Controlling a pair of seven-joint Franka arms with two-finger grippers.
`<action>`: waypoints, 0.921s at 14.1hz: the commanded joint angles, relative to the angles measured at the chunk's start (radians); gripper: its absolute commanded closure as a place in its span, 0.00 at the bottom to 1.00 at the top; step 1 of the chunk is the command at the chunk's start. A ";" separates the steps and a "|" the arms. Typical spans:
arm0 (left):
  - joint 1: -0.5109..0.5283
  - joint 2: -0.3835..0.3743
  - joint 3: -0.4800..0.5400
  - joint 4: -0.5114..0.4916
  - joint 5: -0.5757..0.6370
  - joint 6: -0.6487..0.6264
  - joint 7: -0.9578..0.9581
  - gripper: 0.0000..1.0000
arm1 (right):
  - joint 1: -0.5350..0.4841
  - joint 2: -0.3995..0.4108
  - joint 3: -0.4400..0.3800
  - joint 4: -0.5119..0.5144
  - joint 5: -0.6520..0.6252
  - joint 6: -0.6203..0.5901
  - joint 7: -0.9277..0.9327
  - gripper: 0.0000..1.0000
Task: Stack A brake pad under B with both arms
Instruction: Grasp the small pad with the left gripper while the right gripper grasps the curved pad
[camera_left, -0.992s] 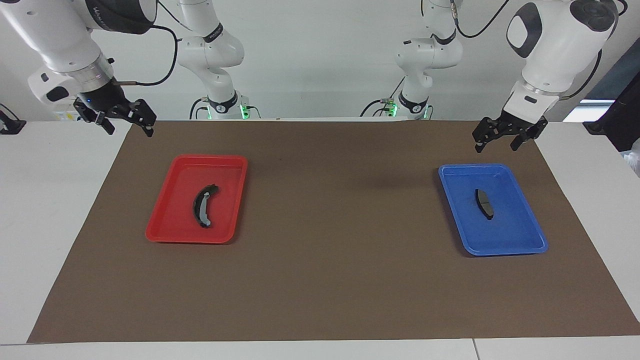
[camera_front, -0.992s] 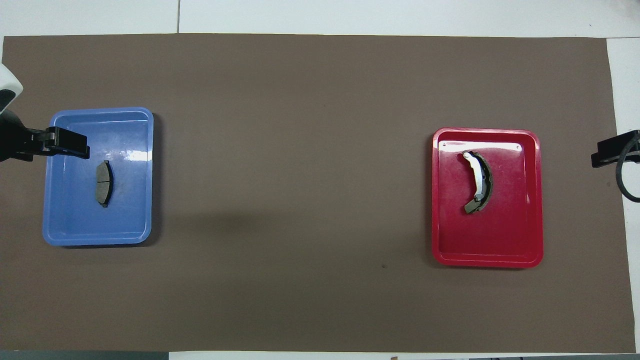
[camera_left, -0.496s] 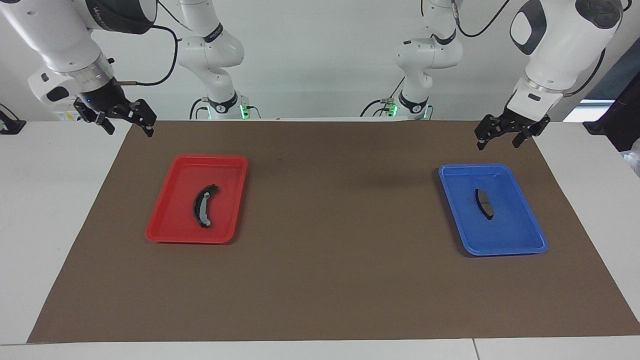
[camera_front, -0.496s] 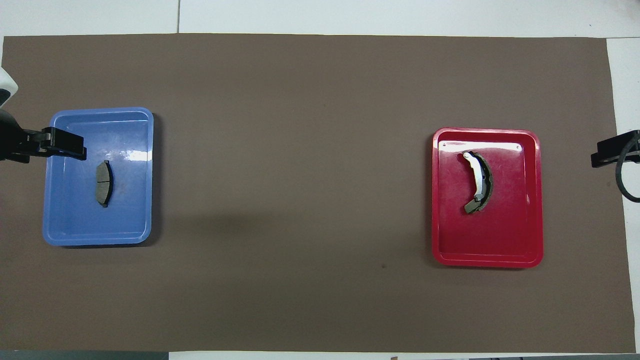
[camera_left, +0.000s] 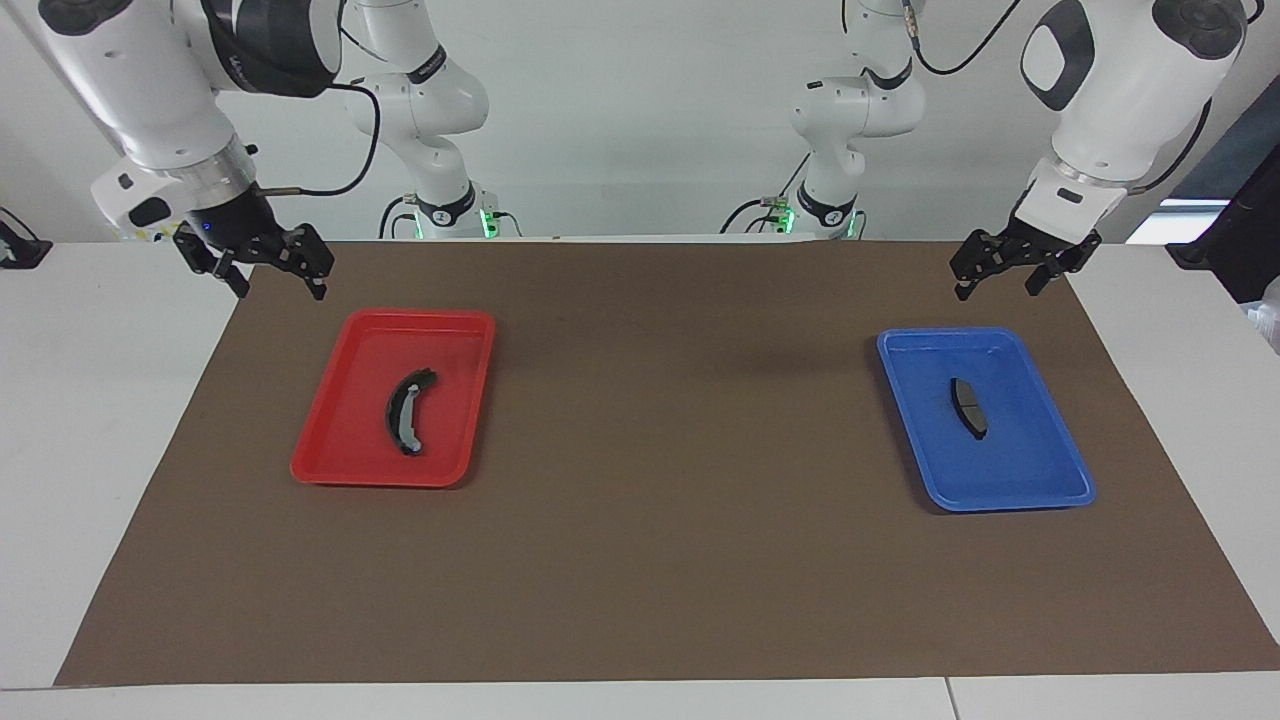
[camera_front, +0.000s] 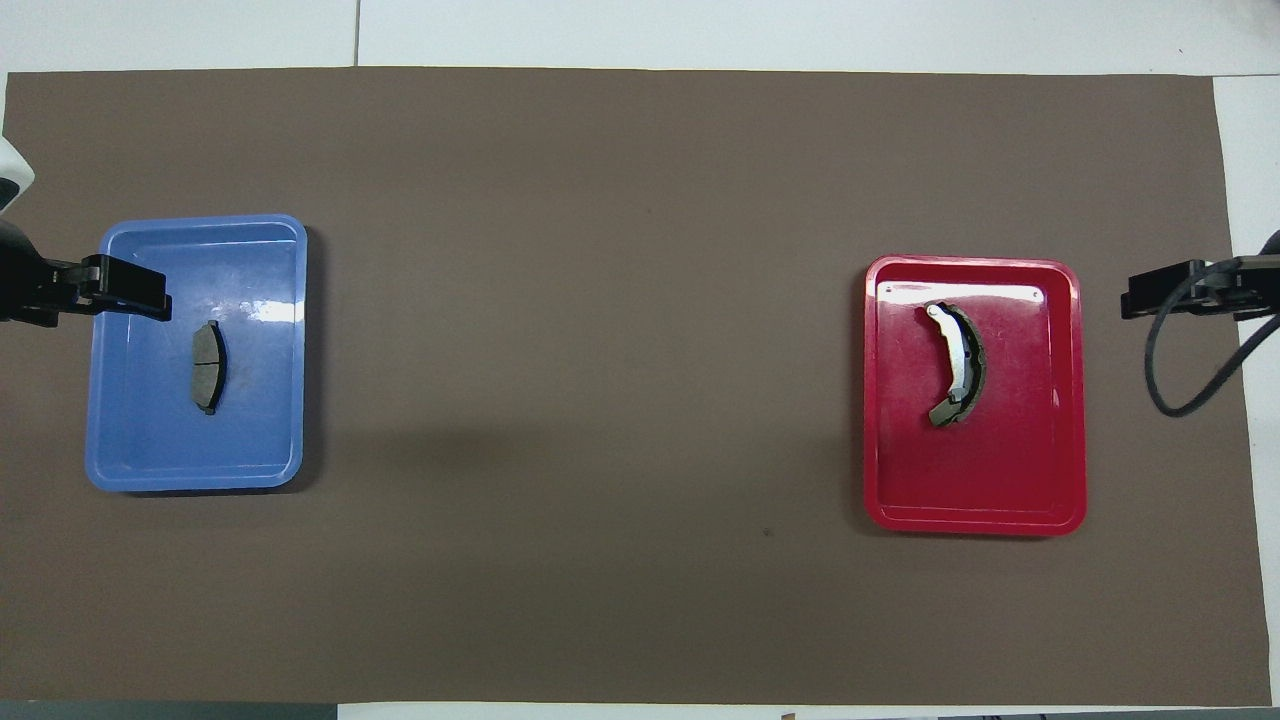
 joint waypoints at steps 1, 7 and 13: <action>0.002 -0.002 0.005 -0.005 0.000 0.002 0.001 0.00 | 0.018 -0.051 0.003 -0.190 0.013 0.143 -0.017 0.00; 0.050 -0.002 0.005 -0.080 0.000 0.126 0.061 0.00 | 0.034 0.107 0.003 -0.389 0.079 0.512 -0.072 0.00; 0.134 0.073 0.005 -0.264 0.000 0.434 0.159 0.00 | 0.037 0.221 0.003 -0.440 0.079 0.644 -0.087 0.06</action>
